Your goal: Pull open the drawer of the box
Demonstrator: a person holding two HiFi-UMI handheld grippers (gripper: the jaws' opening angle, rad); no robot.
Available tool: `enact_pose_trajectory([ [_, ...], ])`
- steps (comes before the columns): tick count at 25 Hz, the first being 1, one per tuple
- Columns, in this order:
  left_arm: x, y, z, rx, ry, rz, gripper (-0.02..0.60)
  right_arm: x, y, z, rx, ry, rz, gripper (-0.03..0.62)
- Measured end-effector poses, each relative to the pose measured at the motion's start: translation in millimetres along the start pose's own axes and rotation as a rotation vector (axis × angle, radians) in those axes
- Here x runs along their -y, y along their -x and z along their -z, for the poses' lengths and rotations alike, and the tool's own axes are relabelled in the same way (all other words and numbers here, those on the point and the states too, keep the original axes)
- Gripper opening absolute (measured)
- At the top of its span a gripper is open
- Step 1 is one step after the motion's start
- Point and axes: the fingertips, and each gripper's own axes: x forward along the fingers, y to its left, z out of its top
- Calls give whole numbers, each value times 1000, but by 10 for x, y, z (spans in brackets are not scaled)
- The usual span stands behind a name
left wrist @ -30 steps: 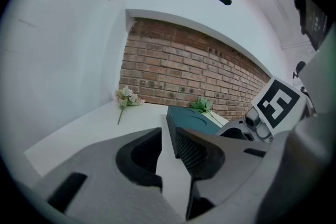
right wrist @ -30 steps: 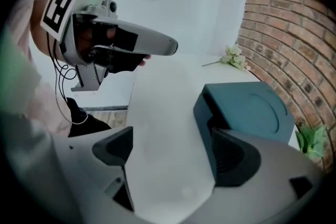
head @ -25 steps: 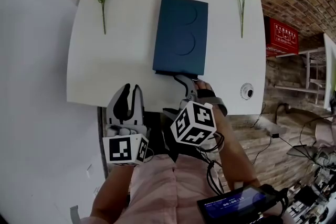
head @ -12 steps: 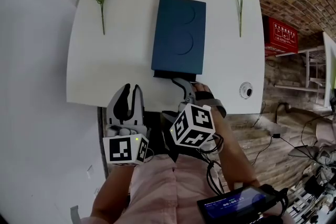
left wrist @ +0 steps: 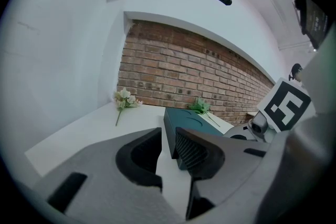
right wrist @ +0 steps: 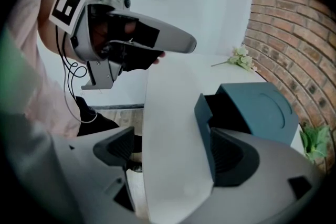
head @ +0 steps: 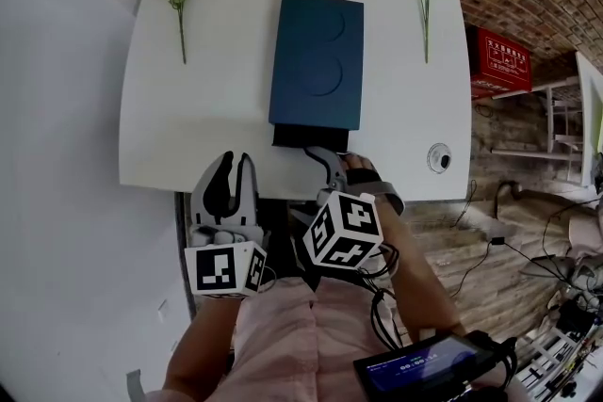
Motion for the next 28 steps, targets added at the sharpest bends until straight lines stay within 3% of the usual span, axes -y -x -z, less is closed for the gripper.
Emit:
enact_pose_trajectory([
  [6, 5, 20, -17, 10, -3, 3, 89, -26, 11, 6, 4, 4, 7, 457],
  [11, 59, 50, -135, 32, -15, 13, 89, 124, 209, -29, 62, -31, 92, 447],
  [16, 141, 78, -219, 43, -34, 25, 89, 373, 397, 184, 50, -54, 193, 367],
  [21, 150, 108, -206, 32, -48, 28, 89, 485, 390, 306, 46, -17, 267, 211],
  [28, 116, 117, -124, 20, -51, 26, 89, 575, 342, 335, 60, -18, 302, 157],
])
